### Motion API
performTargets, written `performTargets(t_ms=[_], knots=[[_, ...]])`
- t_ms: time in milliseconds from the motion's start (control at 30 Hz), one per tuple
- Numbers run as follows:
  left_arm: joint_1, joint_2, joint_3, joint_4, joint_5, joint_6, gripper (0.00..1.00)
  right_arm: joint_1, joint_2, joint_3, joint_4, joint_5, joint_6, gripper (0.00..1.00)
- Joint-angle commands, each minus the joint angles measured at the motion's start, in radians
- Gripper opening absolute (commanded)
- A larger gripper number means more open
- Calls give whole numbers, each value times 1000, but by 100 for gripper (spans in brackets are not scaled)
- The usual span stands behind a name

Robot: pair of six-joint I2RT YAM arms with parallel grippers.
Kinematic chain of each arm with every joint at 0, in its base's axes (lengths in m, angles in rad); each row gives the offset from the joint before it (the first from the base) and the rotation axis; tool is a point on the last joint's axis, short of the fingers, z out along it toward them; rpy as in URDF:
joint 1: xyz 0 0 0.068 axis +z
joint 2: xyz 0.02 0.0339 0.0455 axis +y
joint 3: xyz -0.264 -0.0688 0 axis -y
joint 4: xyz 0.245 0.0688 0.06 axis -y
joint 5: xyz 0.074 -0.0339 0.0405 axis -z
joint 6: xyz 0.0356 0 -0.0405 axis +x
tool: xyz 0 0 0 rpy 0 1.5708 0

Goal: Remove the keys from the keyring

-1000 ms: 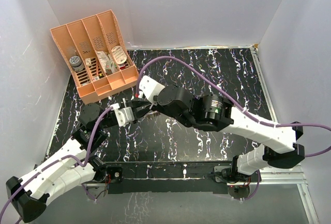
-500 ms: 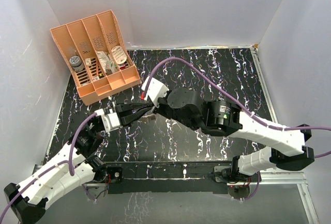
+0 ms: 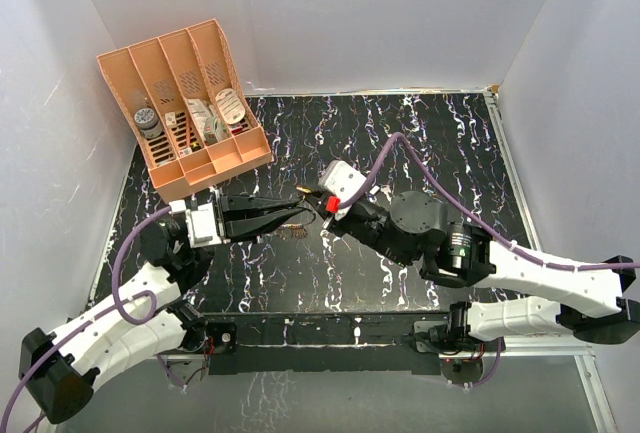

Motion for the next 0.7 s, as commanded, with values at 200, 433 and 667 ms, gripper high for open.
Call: performTargets(t_ms=[200,433,667], knots=[[-63,8,90,486,361,-216,0,-91,-82,-13,252,274,-34,0],[-65,40,126,455,362,-236,0,-91,-44,100,147,273,-29,9],[-65,37,125,405,343,-208,0,-91,-75,74,147,275,-14,44]])
